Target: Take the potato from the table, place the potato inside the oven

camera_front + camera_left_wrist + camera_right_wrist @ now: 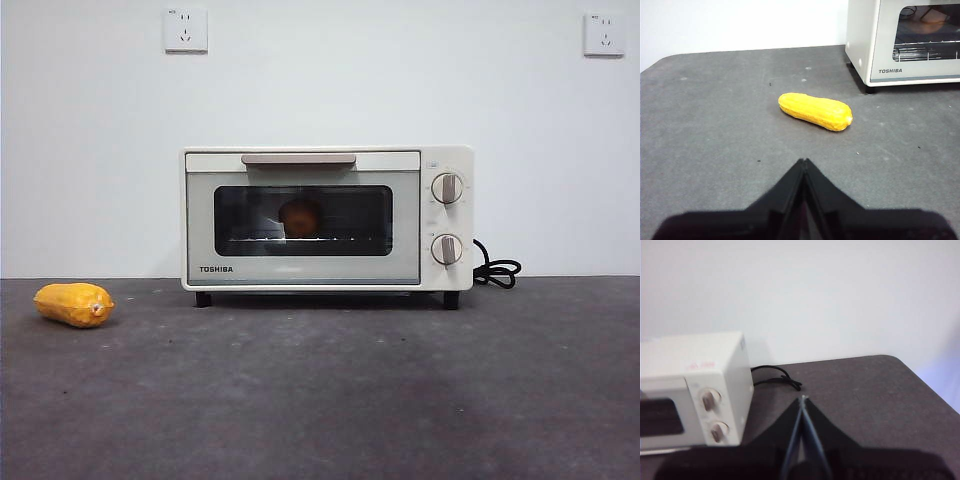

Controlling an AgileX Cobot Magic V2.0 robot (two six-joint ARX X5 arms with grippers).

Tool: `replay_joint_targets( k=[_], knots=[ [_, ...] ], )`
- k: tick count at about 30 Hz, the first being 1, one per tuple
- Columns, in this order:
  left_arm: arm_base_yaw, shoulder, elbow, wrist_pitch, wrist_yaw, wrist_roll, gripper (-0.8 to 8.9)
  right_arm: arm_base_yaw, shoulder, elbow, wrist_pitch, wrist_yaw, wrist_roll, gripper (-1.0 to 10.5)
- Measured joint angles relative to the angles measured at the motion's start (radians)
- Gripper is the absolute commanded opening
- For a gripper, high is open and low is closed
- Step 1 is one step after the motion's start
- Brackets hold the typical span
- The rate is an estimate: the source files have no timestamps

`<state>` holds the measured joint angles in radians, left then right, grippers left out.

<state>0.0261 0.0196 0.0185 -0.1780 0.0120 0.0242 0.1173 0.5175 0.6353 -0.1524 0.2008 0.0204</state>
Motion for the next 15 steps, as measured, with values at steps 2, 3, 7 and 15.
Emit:
replay_joint_targets(
  k=[2,3,7,15],
  knots=[
    [0.000,0.000,0.000,0.000,0.000,0.000,-0.04,0.000,-0.059,-0.142,0.113,-0.002,-0.039,0.0],
    [0.000,0.001,0.000,0.000,0.000,0.000,-0.04,0.000,-0.095,-0.211,0.156,-0.006,-0.062,0.0],
    [0.000,0.002,0.000,0.000,0.000,0.000,-0.04,-0.011,-0.238,-0.423,0.222,-0.053,-0.121,0.0],
    [0.000,0.003,0.000,0.000,0.000,0.000,-0.04,-0.081,-0.406,-0.616,0.174,-0.202,-0.130,0.0]
  ],
)
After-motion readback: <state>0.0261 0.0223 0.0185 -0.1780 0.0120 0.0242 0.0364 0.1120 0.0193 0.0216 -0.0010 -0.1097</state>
